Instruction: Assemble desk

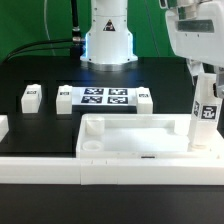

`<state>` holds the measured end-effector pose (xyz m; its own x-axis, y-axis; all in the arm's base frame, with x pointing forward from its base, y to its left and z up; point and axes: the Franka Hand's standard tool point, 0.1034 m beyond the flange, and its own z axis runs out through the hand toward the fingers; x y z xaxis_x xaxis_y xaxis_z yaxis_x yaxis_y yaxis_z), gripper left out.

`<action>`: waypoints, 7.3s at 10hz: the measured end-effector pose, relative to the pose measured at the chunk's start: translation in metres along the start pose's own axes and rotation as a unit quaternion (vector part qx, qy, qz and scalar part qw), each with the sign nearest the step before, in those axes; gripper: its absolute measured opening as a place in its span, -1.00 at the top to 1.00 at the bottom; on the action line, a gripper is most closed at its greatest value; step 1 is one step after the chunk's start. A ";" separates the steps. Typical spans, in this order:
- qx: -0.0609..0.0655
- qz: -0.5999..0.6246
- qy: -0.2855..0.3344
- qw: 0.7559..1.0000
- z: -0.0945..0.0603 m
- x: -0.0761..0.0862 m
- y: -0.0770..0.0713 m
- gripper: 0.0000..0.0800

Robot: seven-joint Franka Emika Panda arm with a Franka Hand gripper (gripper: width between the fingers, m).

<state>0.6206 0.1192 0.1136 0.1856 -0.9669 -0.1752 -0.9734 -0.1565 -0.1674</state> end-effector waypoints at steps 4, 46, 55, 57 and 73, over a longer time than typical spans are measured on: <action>0.000 -0.154 0.000 0.988 0.000 0.000 0.000 -0.62; -0.005 -0.398 0.070 0.915 -0.004 0.020 -0.017 -0.58; -0.041 -0.766 0.060 0.639 -0.003 0.028 -0.014 -0.62; -0.041 -0.776 0.059 0.627 -0.003 0.024 -0.015 -0.62; -0.140 -0.758 -0.064 0.634 0.004 0.020 -0.003 0.28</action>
Offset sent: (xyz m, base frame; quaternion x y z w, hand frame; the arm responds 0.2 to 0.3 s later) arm 0.0000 0.0000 0.0000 0.0000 0.0000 -0.1296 0.9916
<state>0.6280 0.1015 0.1073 0.9286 0.3576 -0.0993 0.3529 -0.9336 -0.0615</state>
